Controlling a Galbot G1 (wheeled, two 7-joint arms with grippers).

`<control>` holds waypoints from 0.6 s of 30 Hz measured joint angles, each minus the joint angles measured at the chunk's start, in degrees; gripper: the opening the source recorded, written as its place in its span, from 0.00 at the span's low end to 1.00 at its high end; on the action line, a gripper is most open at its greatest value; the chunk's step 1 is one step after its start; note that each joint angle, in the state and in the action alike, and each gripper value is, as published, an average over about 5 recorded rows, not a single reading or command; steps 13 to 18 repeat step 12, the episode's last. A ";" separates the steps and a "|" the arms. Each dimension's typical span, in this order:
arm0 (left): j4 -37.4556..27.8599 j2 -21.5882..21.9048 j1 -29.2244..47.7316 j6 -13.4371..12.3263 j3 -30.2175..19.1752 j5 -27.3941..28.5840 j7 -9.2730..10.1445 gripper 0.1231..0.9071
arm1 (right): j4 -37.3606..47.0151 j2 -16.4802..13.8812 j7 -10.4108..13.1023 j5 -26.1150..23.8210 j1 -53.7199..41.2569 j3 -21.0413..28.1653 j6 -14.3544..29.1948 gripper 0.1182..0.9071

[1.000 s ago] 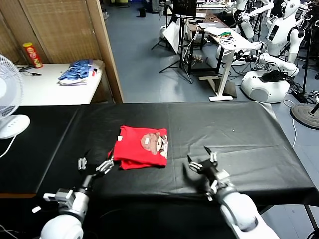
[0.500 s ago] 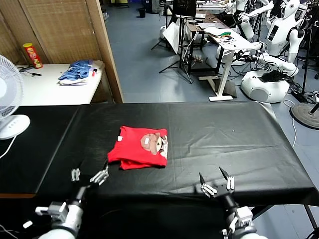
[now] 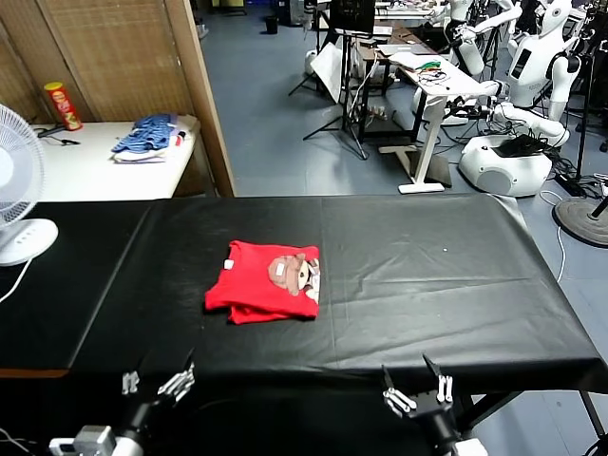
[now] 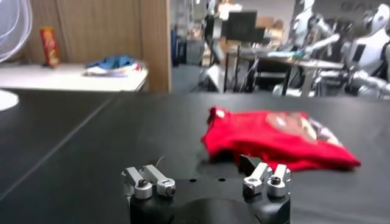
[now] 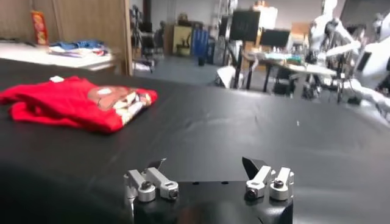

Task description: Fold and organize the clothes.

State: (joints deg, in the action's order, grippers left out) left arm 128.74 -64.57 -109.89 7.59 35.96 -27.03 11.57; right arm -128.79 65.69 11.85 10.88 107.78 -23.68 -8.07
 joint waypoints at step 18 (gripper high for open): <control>0.13 -0.48 -1.70 0.10 0.55 -0.03 -0.47 0.86 | -1.82 0.02 0.77 0.48 2.35 -0.09 -1.14 0.86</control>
